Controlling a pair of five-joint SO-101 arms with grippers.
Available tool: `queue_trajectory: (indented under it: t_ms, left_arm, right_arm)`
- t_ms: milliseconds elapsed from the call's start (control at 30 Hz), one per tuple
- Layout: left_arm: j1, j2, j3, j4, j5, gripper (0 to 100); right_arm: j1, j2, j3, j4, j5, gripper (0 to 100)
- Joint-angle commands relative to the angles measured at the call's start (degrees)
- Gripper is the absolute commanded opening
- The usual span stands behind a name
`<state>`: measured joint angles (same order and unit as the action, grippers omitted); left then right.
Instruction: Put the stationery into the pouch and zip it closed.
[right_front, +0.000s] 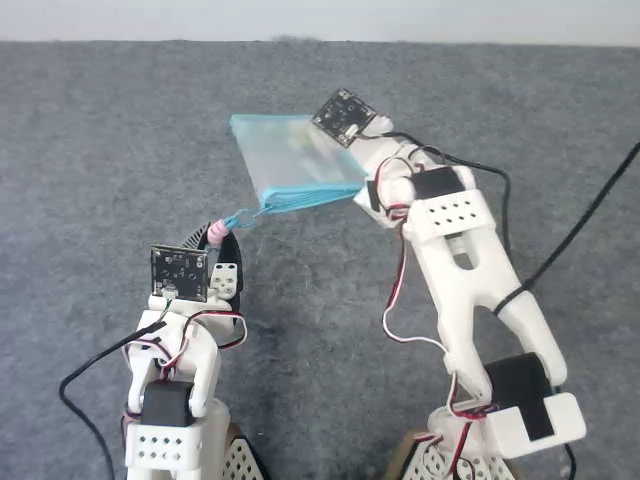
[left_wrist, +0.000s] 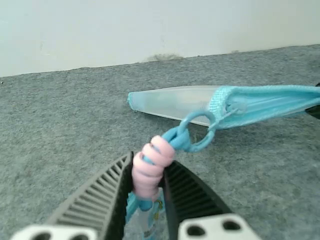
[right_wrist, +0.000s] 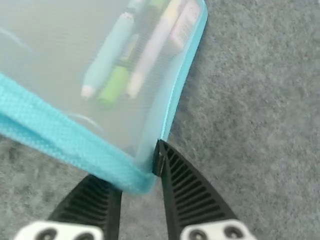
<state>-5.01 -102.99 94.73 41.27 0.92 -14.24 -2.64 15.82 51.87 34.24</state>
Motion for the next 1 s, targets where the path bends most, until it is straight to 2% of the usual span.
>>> queue_trajectory:
  t_ms: [0, 100, 267, 400, 500, 667, 967]
  left_arm:
    - [-1.1, -1.4, -0.8, -2.1, 0.6, 1]
    - [0.2, -1.3, -0.7, -2.0, 0.4, 1]
    - [6.9, -1.3, 1.1, -1.8, -2.7, 3]
    - [8.8, -1.3, 1.1, 0.2, -3.3, 16]
    - [9.6, -1.3, -0.1, 2.2, -3.2, 22]
    - [9.5, -1.4, -2.6, 5.2, -3.1, 22]
    - [9.1, -1.4, -3.2, 5.3, -3.3, 22]
  right_arm:
    - [9.2, -0.6, -2.1, 0.8, 0.7, 0.7]
    - [8.1, -0.7, -2.1, 2.2, 0.3, 0.7]
    - [3.7, -0.7, -2.4, 9.2, -3.1, 0.9]
    - [2.2, -0.7, -2.5, 14.5, -9.7, 1.7]
    - [0.7, -0.7, -2.6, 18.5, -14.0, 8.2]
    - [-2.8, -3.9, -2.5, 22.8, -19.0, 17.7]
    - [-9.5, -15.6, -2.1, 29.2, -22.7, 17.7]
